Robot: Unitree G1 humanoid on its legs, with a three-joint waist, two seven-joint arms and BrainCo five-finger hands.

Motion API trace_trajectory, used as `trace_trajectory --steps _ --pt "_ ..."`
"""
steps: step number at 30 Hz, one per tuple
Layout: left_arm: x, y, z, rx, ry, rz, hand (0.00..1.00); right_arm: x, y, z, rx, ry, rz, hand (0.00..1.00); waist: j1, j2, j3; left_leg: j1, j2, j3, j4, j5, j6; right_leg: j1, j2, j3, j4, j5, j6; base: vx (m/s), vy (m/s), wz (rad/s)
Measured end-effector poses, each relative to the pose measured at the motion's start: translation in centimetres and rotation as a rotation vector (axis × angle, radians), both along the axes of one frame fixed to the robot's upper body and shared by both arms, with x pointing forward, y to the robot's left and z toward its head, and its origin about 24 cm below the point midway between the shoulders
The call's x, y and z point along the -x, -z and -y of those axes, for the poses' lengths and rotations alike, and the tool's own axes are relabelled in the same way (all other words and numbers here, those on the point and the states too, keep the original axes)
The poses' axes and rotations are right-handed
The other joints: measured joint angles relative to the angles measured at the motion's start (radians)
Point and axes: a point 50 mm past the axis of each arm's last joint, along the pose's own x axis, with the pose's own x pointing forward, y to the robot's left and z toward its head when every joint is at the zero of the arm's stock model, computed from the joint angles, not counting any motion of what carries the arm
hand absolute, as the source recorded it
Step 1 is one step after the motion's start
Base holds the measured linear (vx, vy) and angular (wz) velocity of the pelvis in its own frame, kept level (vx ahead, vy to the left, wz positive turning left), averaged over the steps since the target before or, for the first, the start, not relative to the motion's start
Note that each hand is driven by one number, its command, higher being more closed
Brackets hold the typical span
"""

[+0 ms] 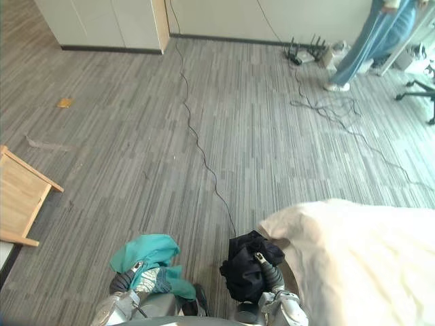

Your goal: Tidy the bed and pick cloth on bed and put in laundry

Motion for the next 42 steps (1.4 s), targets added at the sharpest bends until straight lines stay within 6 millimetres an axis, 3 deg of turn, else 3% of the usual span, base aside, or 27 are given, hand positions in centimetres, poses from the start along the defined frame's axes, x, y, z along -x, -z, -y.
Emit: trace_trajectory --steps 2,4,6,7,9,11,12,13,14,17,20,22,24,25,27,28,29,30,31,32,33,34,35,36,38,40,42 --pt "-0.5 0.0 0.4 0.008 0.031 -0.002 1.0 0.4 -0.1 0.0 -0.003 0.001 0.002 1.0 -0.019 0.015 0.01 0.04 0.009 -0.057 -0.015 -0.01 -0.025 -0.1 0.021 -0.001 -0.173 -0.014 0.004 0.49 -0.031 0.93" --pt "-1.2 -0.1 0.2 0.008 0.058 -0.012 1.0 0.8 0.1 0.0 -0.004 0.01 -0.021 1.0 -0.019 0.016 0.015 0.085 0.034 -0.128 0.0 -0.042 -0.078 -0.183 0.052 0.055 -0.49 0.098 0.022 0.47 -0.127 0.91" --pt "-0.9 0.1 -0.2 0.012 0.058 -0.03 1.0 0.9 0.3 0.0 -0.01 0.024 -0.035 1.0 -0.018 0.008 0.019 0.117 0.052 -0.179 0.027 -0.075 -0.128 -0.189 0.072 0.124 -0.646 0.192 0.032 0.35 -0.167 0.9" --pt "-0.2 0.4 -0.5 0.017 0.059 -0.051 1.0 1.0 0.3 0.0 -0.014 0.031 -0.038 1.0 -0.017 0.005 0.018 0.147 0.071 -0.213 0.051 -0.123 -0.148 -0.202 0.072 0.172 -0.648 0.227 0.04 0.46 -0.29 1.1" --pt "0.8 0.6 -1.4 0.025 0.028 -0.064 1.0 0.9 0.3 -0.3 -0.026 0.035 -0.038 1.0 -0.011 -0.008 0.009 0.164 0.098 -0.248 0.119 -0.222 -0.144 -0.245 0.061 0.21 -0.521 0.244 0.024 0.56 -0.416 0.77" --pt "4.0 1.6 -1.3 0.064 -0.069 -0.147 1.0 0.8 0.3 0.0 -0.014 0.001 -0.044 1.0 -0.02 0.047 -0.015 0.141 0.181 -0.272 0.262 -0.278 -0.2 -0.239 0.111 0.166 -0.426 0.226 0.007 0.64 -0.474 0.53" --pt "3.9 1.9 -0.7 0.097 -0.092 -0.153 1.0 0.0 0.2 0.7 0.014 -0.019 -0.038 1.0 -0.017 0.079 -0.007 0.02 0.253 -0.242 0.511 -0.211 -0.165 -0.222 0.145 0.133 -0.406 0.176 -0.019 0.46 -0.322 0.34" --pt "3.8 2.0 -0.2 0.119 -0.102 -0.152 1.0 -0.3 0.1 1.1 0.031 -0.03 -0.031 1.0 -0.005 0.099 0.003 -0.035 0.285 -0.242 0.629 -0.134 -0.14 -0.199 0.168 0.123 -0.423 0.161 -0.033 0.52 -0.416 0.01" --pt "3.5 1.9 0.3 0.15 -0.139 -0.125 1.0 -0.4 0.0 1.5 0.048 -0.037 -0.031 1.0 0.022 0.115 0.024 -0.118 0.309 -0.285 0.775 0.072 -0.137 -0.139 0.199 0.117 -0.478 0.15 -0.059 0.65 -0.419 -0.23" --pt "3.1 1.7 0.4 0.17 -0.128 -0.091 1.0 -0.8 0.1 2.2 0.052 -0.025 -0.03 1.0 0.038 0.111 0.034 -0.201 0.212 -0.294 0.772 -0.048 -0.182 0.047 0.223 0.101 -0.62 0.134 -0.08 0.63 -0.325 -0.23" --pt "2.3 1.1 0.6 0.166 -0.125 -0.03 1.0 -1.5 -0.6 2.3 0.046 -0.035 0.014 1.0 0.042 0.078 0.055 -0.293 0.128 -0.186 0.527 -0.061 -0.173 0.195 0.244 0.069 -0.735 0.104 -0.099 0.52 -0.228 0.02" --pt "1.8 0.7 0.3 0.159 -0.133 0.007 1.0 -1.3 -0.7 2.5 0.051 -0.034 0.015 1.0 0.048 0.061 0.065 -0.356 0.112 -0.075 0.345 -0.003 -0.173 0.273 0.27 0.034 -0.795 0.085 -0.096 0.51 -0.196 0.28" --pt "1.6 0.4 0.2 0.168 -0.158 0.026 1.0 -0.2 -0.3 2.6 0.047 -0.043 -0.012 1.0 0.058 0.046 0.075 -0.383 0.119 0.118 0.134 0.106 -0.177 0.41 0.325 -0.032 -0.905 0.068 -0.068 0.53 -0.159 0.46" --pt "1.6 0.3 0.2 0.168 -0.162 0.032 1.0 0.2 -0.2 2.7 0.047 -0.046 -0.02 1.0 0.062 0.043 0.076 -0.384 0.119 0.17 0.112 0.119 -0.171 0.445 0.337 -0.048 -0.926 0.06 -0.055 0.64 -0.159 0.43" --pt "1.5 0.1 0.0 0.161 -0.169 0.048 1.0 0.7 -0.1 2.6 0.044 -0.073 -0.032 1.0 0.079 0.024 0.064 -0.379 0.117 0.292 0.088 0.124 -0.129 0.519 0.35 -0.087 -0.943 0.011 -0.002 0.5 -0.101 0.17" --pt "1.7 0.2 -0.2 0.153 -0.18 0.033 1.0 0.7 0.1 2.5 0.038 -0.068 -0.04 1.0 0.089 0.015 0.054 -0.382 0.11 0.294 0.104 0.168 0.016 0.517 0.342 -0.08 -0.874 -0.014 0.035 0.51 -0.045 0.14" --pt "1.7 0.3 -0.6 0.141 -0.195 0.024 1.0 0.5 0.3 2.5 0.031 -0.056 -0.05 1.0 0.091 0.0 0.042 -0.38 0.095 0.28 0.113 0.16 0.092 0.476 0.312 -0.076 -0.746 -0.019 0.053 0.79 -0.012 0.33" --pt "1.8 0.4 -1.2 0.126 -0.215 0.014 1.0 0.3 0.5 2.3 0.023 -0.052 -0.053 1.0 0.09 -0.025 0.023 -0.373 0.076 0.26 0.107 0.133 0.138 0.374 0.249 -0.045 -0.506 0.014 0.105 0.82 0.048 0.61" --pt "1.8 0.3 -1.8 0.109 -0.229 0.016 1.0 0.0 0.5 1.7 -0.005 -0.044 -0.043 1.0 0.088 -0.043 0.014 -0.356 0.046 0.22 0.107 0.107 0.165 0.254 0.186 0.011 -0.235 0.147 0.146 0.83 0.071 0.71" --pt "1.8 0.3 -2.2 0.098 -0.232 0.016 1.0 -0.4 0.4 1.4 -0.016 -0.047 -0.03 1.0 0.082 -0.057 0.018 -0.34 0.029 0.193 0.108 0.092 0.157 0.2 0.152 0.024 -0.115 0.179 0.144 0.69 0.043 1.09" --pt "2.1 0.5 -2.5 0.088 -0.234 -0.002 1.0 -0.9 0.3 1.0 -0.022 -0.056 -0.015 1.0 0.058 -0.065 0.025 -0.282 0.003 0.138 0.106 0.065 0.145 0.141 0.088 0.012 0.049 0.168 0.092 0.71 0.026 1.09" --pt "2.3 0.7 -2.4 0.088 -0.237 -0.014 1.0 -1.0 0.2 0.9 -0.023 -0.058 -0.013 1.0 0.05 -0.06 0.026 -0.245 -0.002 0.11 0.106 0.056 0.14 0.125 0.063 -0.001 0.09 0.157 0.063 0.69 0.007 1.59" --pt "2.4 0.8 -2.0 0.092 -0.231 -0.025 1.0 -0.8 0.3 0.5 -0.03 -0.069 -0.013 1.0 0.041 -0.036 0.038 -0.147 -0.006 0.002 0.088 0.045 0.129 0.091 0.052 0.007 0.097 0.129 0.018 0.66 -0.019 1.4" --pt "2.2 0.8 -1.8 0.094 -0.222 -0.025 1.0 -0.7 0.2 0.3 -0.032 -0.076 -0.011 1.0 0.034 -0.019 0.043 -0.109 -0.002 -0.05 0.07 0.042 0.123 0.066 0.068 0.023 0.07 0.114 0.001 0.61 -0.079 1.74" --pt "1.0 0.4 -1.2 0.099 -0.186 -0.001 1.0 -0.2 0.2 0.0 -0.043 -0.064 -0.004 1.0 0.002 0.007 0.041 -0.036 0.017 -0.2 0.039 0.029 0.098 -0.045 0.134 0.089 -0.157 0.061 0.013 0.63 -0.176 2.12" --pt "-0.1 0.3 -0.8 0.104 -0.158 0.002 1.0 0.4 0.3 0.1 -0.051 -0.044 -0.009 1.0 0.005 0.007 0.044 0.009 0.022 -0.301 0.034 -0.002 0.046 -0.105 0.154 0.151 -0.471 0.096 0.047 0.56 -0.245 1.97" --pt "-0.1 0.5 -0.6 0.11 -0.139 -0.032 1.0 0.4 0.3 -0.1 -0.06 -0.035 -0.007 1.0 0.014 -0.008 0.041 0.08 0.026 -0.386 0.042 -0.051 -0.028 -0.143 0.158 0.265 -0.785 0.237 0.098 0.56 -0.354 1.68"
